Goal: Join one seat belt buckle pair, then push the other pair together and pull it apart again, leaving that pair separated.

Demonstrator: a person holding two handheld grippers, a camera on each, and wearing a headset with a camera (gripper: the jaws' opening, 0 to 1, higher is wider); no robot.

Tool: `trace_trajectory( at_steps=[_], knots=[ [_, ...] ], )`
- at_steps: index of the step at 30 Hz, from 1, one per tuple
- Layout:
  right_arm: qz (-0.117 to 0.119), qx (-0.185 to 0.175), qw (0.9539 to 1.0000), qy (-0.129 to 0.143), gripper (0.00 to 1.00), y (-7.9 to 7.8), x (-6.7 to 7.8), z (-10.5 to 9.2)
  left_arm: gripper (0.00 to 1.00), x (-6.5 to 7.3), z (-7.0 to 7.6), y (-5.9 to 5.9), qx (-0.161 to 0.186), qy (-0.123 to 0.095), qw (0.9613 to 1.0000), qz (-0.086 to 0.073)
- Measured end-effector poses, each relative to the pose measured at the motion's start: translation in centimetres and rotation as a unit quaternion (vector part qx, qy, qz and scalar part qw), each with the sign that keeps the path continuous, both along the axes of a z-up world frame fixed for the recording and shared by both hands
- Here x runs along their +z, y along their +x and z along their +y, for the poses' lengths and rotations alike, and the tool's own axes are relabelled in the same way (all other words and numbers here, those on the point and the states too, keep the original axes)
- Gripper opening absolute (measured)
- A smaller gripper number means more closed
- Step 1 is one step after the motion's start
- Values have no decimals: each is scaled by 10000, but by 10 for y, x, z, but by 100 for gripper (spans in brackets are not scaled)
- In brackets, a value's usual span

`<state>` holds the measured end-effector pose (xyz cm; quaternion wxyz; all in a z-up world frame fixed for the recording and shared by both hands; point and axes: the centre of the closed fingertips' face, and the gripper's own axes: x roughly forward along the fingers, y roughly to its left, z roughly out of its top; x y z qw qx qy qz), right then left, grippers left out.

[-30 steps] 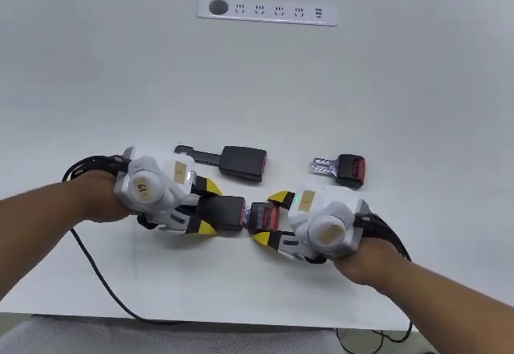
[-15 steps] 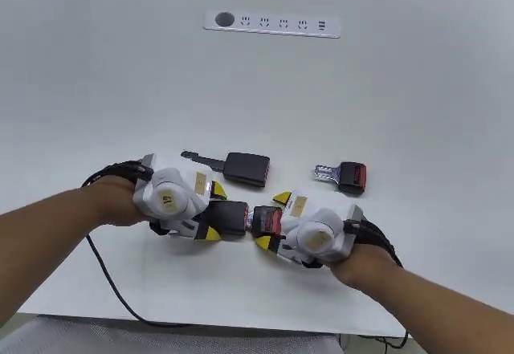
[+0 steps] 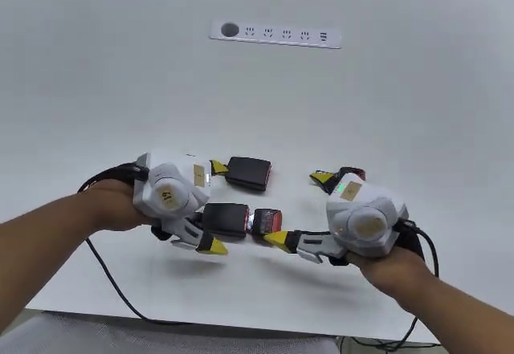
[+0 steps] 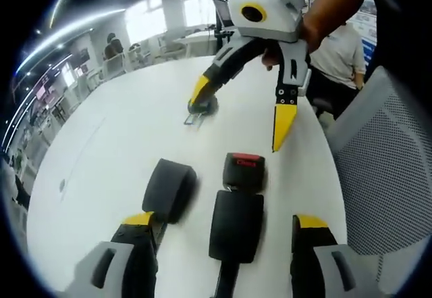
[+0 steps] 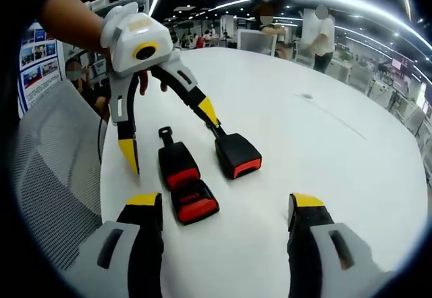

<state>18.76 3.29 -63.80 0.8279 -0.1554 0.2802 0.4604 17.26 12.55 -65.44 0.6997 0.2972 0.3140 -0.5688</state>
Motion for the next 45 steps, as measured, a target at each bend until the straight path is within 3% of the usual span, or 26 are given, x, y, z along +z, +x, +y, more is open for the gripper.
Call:
trace_trajectory(
  at_steps=[8, 9, 12, 16, 22, 24, 26, 29, 39, 42, 45],
  knots=[
    [-116, -144, 9998, -61, 76, 19, 8, -39, 84, 18, 5, 24, 108, -30, 9997, -214],
    [42, -21, 10000, 21, 75, 19, 8, -43, 84, 21, 6, 30, 69, -40, 9996, -274],
    [8, 9, 10000, -87, 77, 28, 7, -56, 83, 25, 6, 39, 28, -35, 9995, -308],
    [130, 3, 9999, -41, 75, 37, 9, -69, 81, 29, 8, 56, -28, 12, 9992, -389],
    [294, 141, 9993, -194, 75, 51, 0, -86, 78, 29, 5, 75, -190, 80, 9988, -434],
    [368, 242, 9986, -291, 73, 55, -12, -91, 76, 26, 2, 79, -218, 73, 9990, -377],
    [407, 292, 9981, -351, 71, 54, -11, -91, 76, 22, -1, 79, -299, 70, 9990, -323],
    [461, 526, 9958, -585, 71, 54, -26, -96, 75, 10, -2, 78, -472, 189, 9984, -241],
    [720, 657, 9939, -520, 68, 65, -40, -95, 72, -19, -8, 80, -646, 265, 9975, 58],
    [767, 738, 9925, -600, 63, 64, -46, -96, 69, -30, -7, 80, -761, 385, 9963, 94],
    [810, 797, 9913, -664, 60, 64, -51, -97, 64, -35, -7, 83, -711, 373, 9966, 162]
  ],
)
